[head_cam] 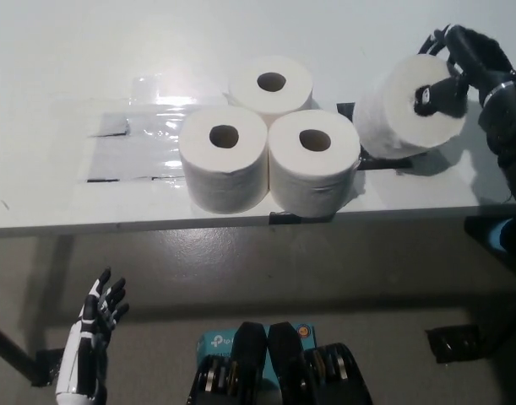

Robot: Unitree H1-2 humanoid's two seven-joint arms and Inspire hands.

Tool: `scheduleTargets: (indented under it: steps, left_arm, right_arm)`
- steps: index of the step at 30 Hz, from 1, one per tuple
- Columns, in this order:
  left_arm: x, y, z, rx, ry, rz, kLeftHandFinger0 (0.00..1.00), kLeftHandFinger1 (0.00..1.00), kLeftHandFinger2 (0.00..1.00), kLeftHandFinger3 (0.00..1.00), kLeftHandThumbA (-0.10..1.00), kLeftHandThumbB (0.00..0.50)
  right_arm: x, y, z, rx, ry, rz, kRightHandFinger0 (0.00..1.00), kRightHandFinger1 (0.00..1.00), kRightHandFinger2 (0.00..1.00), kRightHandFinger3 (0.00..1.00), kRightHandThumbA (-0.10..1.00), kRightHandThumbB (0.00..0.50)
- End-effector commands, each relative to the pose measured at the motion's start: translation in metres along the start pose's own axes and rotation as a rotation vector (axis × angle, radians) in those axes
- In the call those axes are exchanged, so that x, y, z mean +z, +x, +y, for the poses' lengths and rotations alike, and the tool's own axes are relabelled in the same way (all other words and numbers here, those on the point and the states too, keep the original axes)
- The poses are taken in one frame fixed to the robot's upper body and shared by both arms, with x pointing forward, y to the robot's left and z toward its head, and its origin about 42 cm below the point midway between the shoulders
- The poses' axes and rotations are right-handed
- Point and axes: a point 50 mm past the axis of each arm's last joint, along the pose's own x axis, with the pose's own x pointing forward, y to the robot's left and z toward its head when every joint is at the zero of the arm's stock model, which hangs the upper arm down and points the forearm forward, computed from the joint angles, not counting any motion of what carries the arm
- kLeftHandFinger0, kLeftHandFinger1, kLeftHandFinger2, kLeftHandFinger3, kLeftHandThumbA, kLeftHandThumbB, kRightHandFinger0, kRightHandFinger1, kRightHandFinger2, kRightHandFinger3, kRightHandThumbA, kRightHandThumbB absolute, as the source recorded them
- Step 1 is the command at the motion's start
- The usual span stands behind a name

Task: A few rolls of toilet paper are kept infront of the robot and the robot uses its right hand to lift one of the rolls and and places it on top of the other rolls to stack it.

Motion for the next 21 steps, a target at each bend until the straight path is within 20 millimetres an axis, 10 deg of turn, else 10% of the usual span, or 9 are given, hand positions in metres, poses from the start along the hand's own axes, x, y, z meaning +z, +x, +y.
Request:
scheduleTargets:
  steps: [1,6,12,18,19,20,21]
  left_arm:
    - [0.009,-0.005,0.000,0.001,-0.004,-0.042,1.00,1.00,0.97,1.00,1.00,0.115]
    - [0.008,-0.004,0.001,-0.002,-0.008,-0.041,1.00,1.00,0.97,1.00,1.00,0.114]
    - [0.009,-0.005,0.001,-0.001,-0.002,-0.048,1.00,1.00,0.96,1.00,1.00,0.088]
    - [0.007,-0.008,0.003,-0.004,0.005,-0.043,1.00,1.00,0.94,1.00,1.00,0.094]
    - [0.007,-0.008,0.003,-0.004,0.009,-0.041,1.00,1.00,0.94,1.00,1.00,0.080]
    - [0.007,-0.008,0.002,-0.004,0.010,-0.040,1.00,1.00,0.94,1.00,1.00,0.079]
    - [0.007,-0.008,0.003,-0.002,0.011,-0.041,1.00,1.00,0.94,1.00,1.00,0.066]
  right_arm:
    - [0.040,0.011,-0.090,-0.374,-0.005,-0.168,0.00,0.18,0.50,0.50,0.91,0.000]
    - [0.058,0.010,-0.114,-0.444,0.007,-0.216,0.00,0.00,0.21,0.31,0.89,0.000]
    - [0.073,0.006,-0.131,-0.495,0.002,-0.238,0.00,0.01,0.33,0.32,0.89,0.000]
    - [0.079,0.000,-0.134,-0.575,-0.009,-0.266,0.00,0.00,0.18,0.14,0.84,0.000]
    - [0.083,-0.003,-0.137,-0.583,-0.027,-0.261,0.40,0.10,0.19,0.14,0.88,0.000]
    - [0.086,-0.004,-0.140,-0.593,-0.048,-0.260,0.59,0.02,0.14,0.11,0.89,0.000]
    - [0.088,-0.005,-0.141,-0.589,-0.036,-0.264,0.47,0.00,0.08,0.08,0.91,0.000]
